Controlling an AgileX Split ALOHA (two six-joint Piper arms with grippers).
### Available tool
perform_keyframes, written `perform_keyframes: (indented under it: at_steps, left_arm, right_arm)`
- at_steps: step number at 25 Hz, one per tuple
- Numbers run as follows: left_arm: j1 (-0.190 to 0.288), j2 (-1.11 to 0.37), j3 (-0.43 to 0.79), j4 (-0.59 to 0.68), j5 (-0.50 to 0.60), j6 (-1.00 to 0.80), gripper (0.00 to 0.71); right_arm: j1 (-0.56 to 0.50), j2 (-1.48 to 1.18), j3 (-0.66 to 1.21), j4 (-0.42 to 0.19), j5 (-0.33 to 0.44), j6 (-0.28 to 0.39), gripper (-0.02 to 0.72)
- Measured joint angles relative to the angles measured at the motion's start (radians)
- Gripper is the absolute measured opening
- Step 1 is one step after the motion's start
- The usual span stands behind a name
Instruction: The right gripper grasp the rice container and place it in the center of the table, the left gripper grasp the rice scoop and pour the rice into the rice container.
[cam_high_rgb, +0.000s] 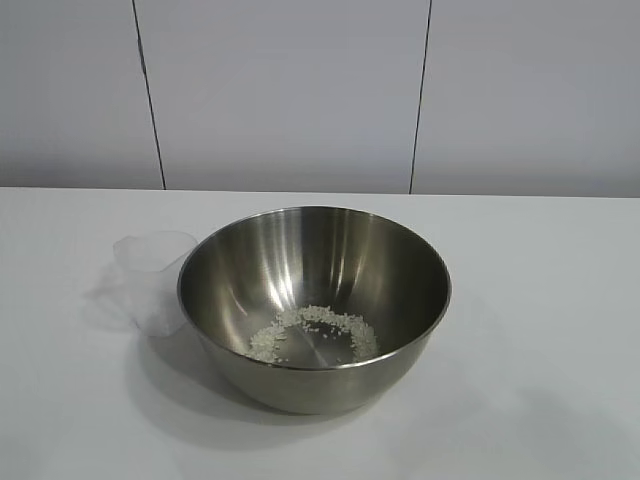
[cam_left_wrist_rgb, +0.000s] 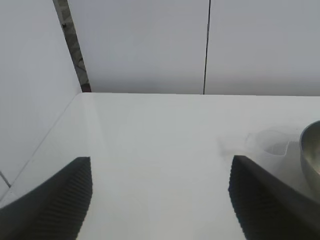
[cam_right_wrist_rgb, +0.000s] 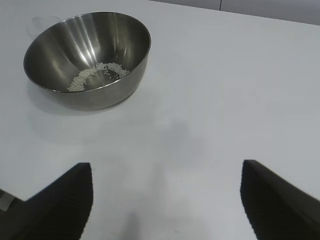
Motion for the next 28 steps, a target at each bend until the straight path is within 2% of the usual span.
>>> perform_keyframes:
  at_steps: [13,23,28]
  left_arm:
    - [0.0,0.0,0.128,-0.071,0.09,-0.012,0.548]
    - [0.0,0.0,0.138,-0.08,0.094,-0.012,0.547]
    - [0.0,0.0,0.138,-0.093,0.094,-0.007,0.546]
  right_arm:
    - [0.0,0.0,0.0,0.002,0.001,0.0,0.557]
    - [-0.001,0.0,0.0,0.004,0.001,0.0,0.557]
    - [-0.04,0.0,0.0,0.007,0.001,0.0,0.557]
